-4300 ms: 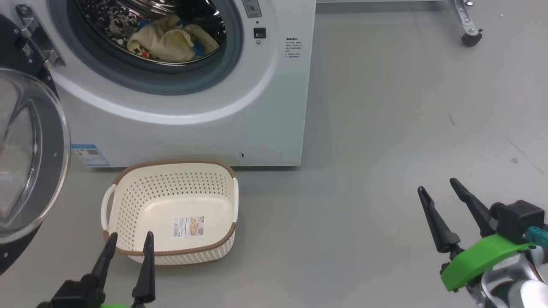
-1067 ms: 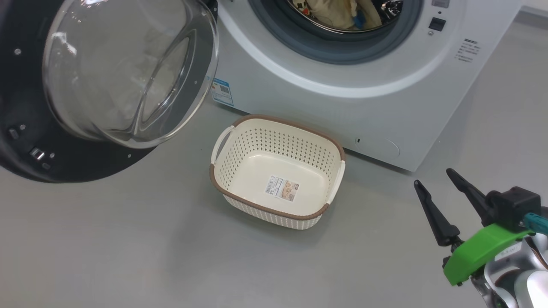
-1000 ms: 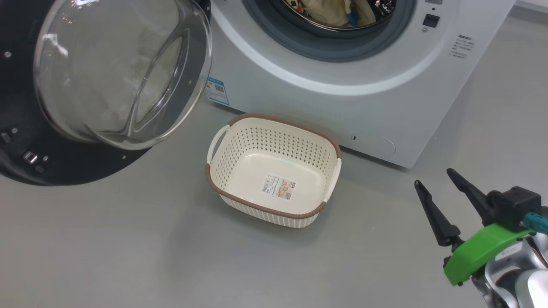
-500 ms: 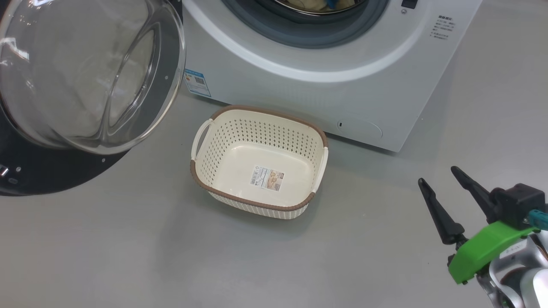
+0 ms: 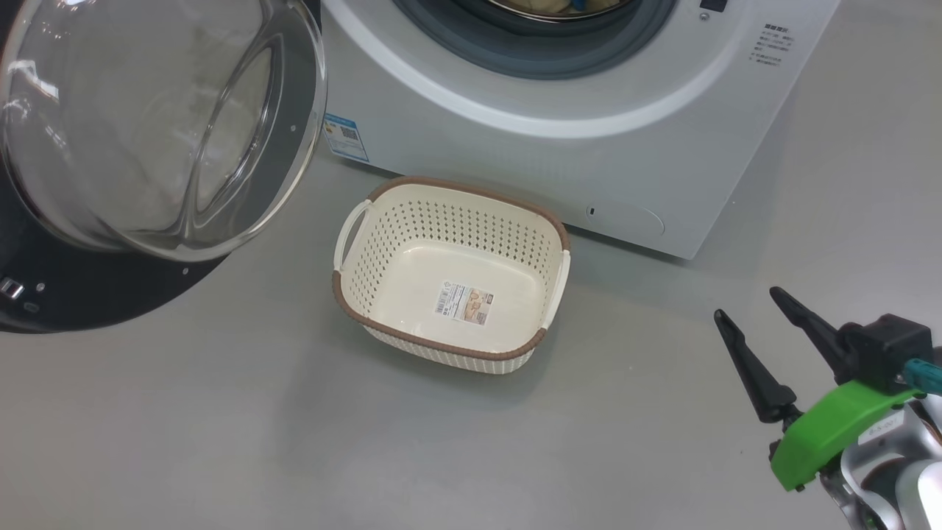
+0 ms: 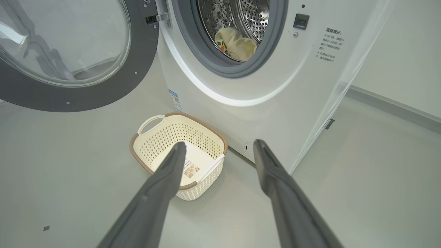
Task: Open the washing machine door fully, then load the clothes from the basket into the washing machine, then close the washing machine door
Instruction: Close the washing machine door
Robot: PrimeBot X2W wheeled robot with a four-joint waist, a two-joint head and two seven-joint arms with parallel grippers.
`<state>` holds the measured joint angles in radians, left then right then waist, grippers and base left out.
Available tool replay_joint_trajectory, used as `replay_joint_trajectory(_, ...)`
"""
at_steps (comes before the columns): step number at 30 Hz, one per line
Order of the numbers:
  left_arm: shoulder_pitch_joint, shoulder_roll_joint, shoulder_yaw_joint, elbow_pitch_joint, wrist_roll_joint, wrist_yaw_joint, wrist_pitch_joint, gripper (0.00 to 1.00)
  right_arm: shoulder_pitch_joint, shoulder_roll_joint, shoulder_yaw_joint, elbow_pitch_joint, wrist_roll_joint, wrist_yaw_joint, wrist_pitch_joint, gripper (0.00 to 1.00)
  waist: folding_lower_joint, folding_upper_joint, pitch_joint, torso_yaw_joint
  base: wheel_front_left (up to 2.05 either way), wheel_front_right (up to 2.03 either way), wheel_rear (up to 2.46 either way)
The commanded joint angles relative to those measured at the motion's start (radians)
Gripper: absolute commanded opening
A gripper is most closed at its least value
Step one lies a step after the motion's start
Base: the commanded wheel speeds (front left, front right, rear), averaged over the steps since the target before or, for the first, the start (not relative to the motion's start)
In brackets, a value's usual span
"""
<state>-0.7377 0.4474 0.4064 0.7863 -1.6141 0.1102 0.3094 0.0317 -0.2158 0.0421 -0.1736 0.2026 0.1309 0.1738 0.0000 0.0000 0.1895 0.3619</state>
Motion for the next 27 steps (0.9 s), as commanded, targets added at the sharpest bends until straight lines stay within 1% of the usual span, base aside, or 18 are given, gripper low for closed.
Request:
replay_joint_trajectory(1, -0.014, 0.055, 0.009, -0.036, -0.009, -0.013, 0.025, 0.00, -0.042, -0.028, 0.017, -0.039, 0.007, 0.000, 0.001, 1.00, 0.0000, 0.0000, 0.001, -0.002, 0.00, 0.00, 0.00)
replay_joint_trajectory(4, -0.013, 0.055, -0.002, -0.047, -0.011, -0.021, 0.055, 0.00, -0.042, -0.027, 0.016, -0.037, 0.008, 0.000, 0.001, 1.00, 0.0000, 0.0000, 0.002, -0.004, 0.00, 0.00, 0.00)
replay_joint_trajectory(7, 0.000, 0.060, -0.030, -0.067, -0.007, -0.028, 0.118, 0.00, -0.042, -0.026, 0.016, -0.035, 0.007, 0.000, 0.001, 1.00, 0.0000, 0.0000, 0.004, -0.006, 0.00, 0.00, 0.00)
replay_joint_trajectory(16, 0.065, 0.056, -0.067, -0.140, -0.039, -0.039, 0.287, 0.00, -0.041, -0.016, 0.023, -0.022, 0.009, 0.000, -0.008, 1.00, 0.0000, 0.0000, 0.007, -0.009, 0.00, 0.00, 0.00)
replay_joint_trajectory(21, 0.107, 0.039, -0.079, -0.213, -0.080, -0.037, 0.394, 0.00, -0.042, -0.016, 0.027, -0.016, 0.009, 0.000, -0.009, 1.00, 0.0000, 0.0000, 0.006, -0.009, 0.00, 0.00, 0.00)
replay_joint_trajectory(22, 0.122, 0.028, -0.077, -0.248, -0.103, -0.034, 0.430, 0.00, -0.043, -0.015, 0.027, -0.014, 0.009, 0.000, -0.011, 1.00, 0.0000, 0.0000, 0.007, -0.008, 0.00, 0.00, 0.00)
replay_joint_trajectory(24, 0.128, 0.020, -0.076, -0.265, -0.114, -0.032, 0.443, 0.00, -0.043, -0.015, 0.027, -0.012, 0.010, 0.000, -0.012, 1.00, 0.0000, 0.0000, 0.007, -0.007, 0.00, 0.00, 0.00)
replay_joint_trajectory(25, 0.143, 0.003, -0.077, -0.304, -0.131, -0.031, 0.468, 0.00, -0.045, -0.013, 0.030, -0.010, 0.010, 0.000, -0.014, 1.00, 0.0000, 0.0000, 0.008, -0.007, 0.00, 0.00, 0.00)
replay_joint_trajectory(27, 0.156, -0.012, -0.083, -0.342, -0.144, -0.031, 0.491, 0.00, -0.047, -0.012, 0.032, -0.008, 0.011, 0.000, -0.015, 1.00, 0.0000, 0.0000, 0.009, -0.008, 0.00, 0.00, 0.00)
